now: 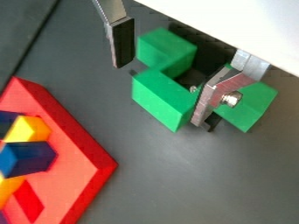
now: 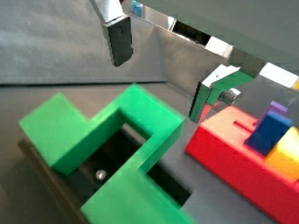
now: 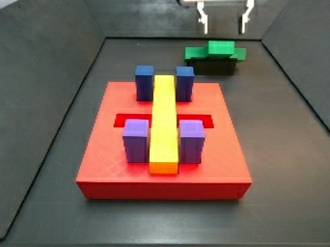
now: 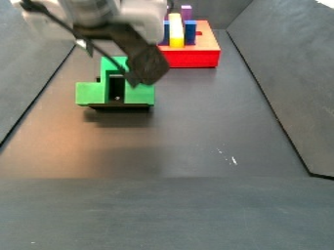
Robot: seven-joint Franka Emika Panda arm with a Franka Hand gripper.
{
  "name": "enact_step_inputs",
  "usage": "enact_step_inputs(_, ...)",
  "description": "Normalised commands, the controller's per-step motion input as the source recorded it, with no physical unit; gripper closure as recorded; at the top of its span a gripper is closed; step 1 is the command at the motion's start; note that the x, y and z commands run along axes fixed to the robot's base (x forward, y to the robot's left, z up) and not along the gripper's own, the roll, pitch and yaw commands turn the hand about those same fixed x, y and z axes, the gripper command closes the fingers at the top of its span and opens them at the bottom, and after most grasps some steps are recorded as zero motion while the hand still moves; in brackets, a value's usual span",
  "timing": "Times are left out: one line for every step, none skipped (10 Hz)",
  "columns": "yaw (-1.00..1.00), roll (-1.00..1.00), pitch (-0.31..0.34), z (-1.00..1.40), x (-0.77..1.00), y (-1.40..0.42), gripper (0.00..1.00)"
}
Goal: Pick up the green object. Move up. Place the green object on the fixture. Regrasp the green object. Move to above the board. Insert the green object.
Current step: Regrasp the green object.
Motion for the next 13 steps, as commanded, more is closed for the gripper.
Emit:
enact_step_inputs(-0.15, 0.09, -0.117, 0.35, -0.27, 0.0, 0.0)
enact_step_inputs(-0.18, 0.93, 0.083, 0.28, -0.34, -0.55, 0.0)
enact_step_inputs(-0.01, 1.0, 0.369, 0.06, 0.0, -0.51, 0.0)
enact_step_inputs(0.0, 1.0, 0.389, 0.0, 0.0, -0.51, 0.0)
enact_step_inputs(0.0, 1.0, 0.386, 0.0, 0.0, -0.51, 0.0)
enact_step_inputs(0.0, 1.0, 0.374, 0.0, 0.0, -0.53, 0.0)
enact_step_inputs(0.0, 1.0, 0.363, 0.0, 0.0, -0.53, 0.0)
enact_step_inputs(0.0, 1.0, 0.351, 0.0, 0.0, -0.52, 0.0)
enact_step_inputs(0.0, 1.0, 0.326, 0.0, 0.0, -0.53, 0.0)
enact_step_inputs(0.01, 1.0, 0.249, 0.0, 0.0, -0.55, 0.0)
enact_step_inputs(0.05, 1.0, 0.131, 0.0, 0.0, -0.58, 0.0)
enact_step_inputs(0.01, 0.96, 0.08, 0.0, 0.0, -0.64, 0.0)
enact_step_inputs(0.0, 0.91, 0.046, 0.0, 0.0, -0.63, 0.0)
